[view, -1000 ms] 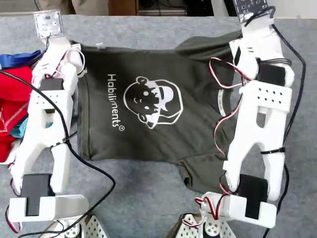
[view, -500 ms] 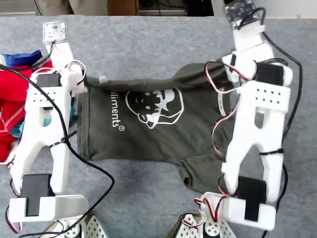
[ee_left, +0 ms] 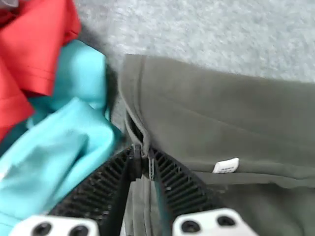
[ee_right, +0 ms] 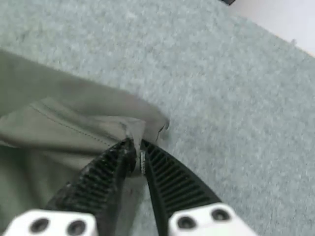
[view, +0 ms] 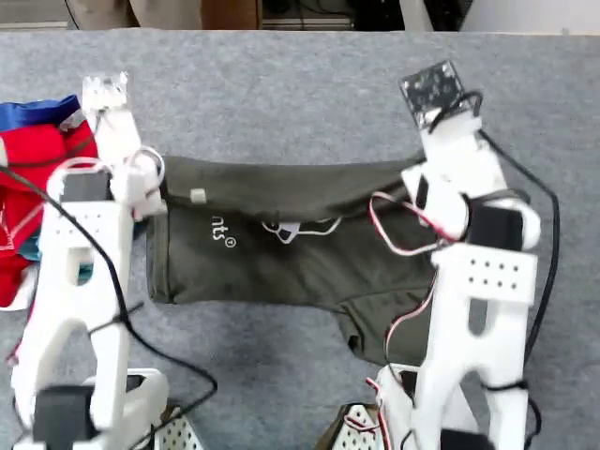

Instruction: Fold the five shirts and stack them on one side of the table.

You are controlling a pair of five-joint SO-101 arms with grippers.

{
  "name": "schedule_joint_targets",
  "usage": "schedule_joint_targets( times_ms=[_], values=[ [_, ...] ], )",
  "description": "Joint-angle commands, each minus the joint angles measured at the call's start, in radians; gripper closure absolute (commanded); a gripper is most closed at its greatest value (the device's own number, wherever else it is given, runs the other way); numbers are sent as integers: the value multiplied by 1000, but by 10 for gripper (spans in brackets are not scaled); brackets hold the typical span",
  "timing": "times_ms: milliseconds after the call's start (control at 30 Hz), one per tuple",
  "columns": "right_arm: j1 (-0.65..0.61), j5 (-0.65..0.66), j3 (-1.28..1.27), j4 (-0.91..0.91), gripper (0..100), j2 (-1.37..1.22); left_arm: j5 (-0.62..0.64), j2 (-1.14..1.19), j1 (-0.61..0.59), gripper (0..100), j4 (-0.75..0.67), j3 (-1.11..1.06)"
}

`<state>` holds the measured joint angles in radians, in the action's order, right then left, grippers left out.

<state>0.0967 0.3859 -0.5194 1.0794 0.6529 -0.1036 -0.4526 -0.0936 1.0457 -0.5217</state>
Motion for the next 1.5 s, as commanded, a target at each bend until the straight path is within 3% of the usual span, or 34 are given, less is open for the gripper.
schedule_joint_targets(
  times_ms=[0,500,867,1100,1467],
  values=[
    [-5,14,-61,-25,994,105,-2,-145,17,981,-54,-121],
    [56,95,-314,64,994,392,-11,-463,15,981,-52,-465],
    [93,232,-501,198,994,642,-123,-673,8,981,41,-667],
    [94,293,-558,336,994,826,-198,-796,-61,981,60,-723],
    [148,417,-576,370,994,863,-275,-826,-60,981,46,-850]
  ],
)
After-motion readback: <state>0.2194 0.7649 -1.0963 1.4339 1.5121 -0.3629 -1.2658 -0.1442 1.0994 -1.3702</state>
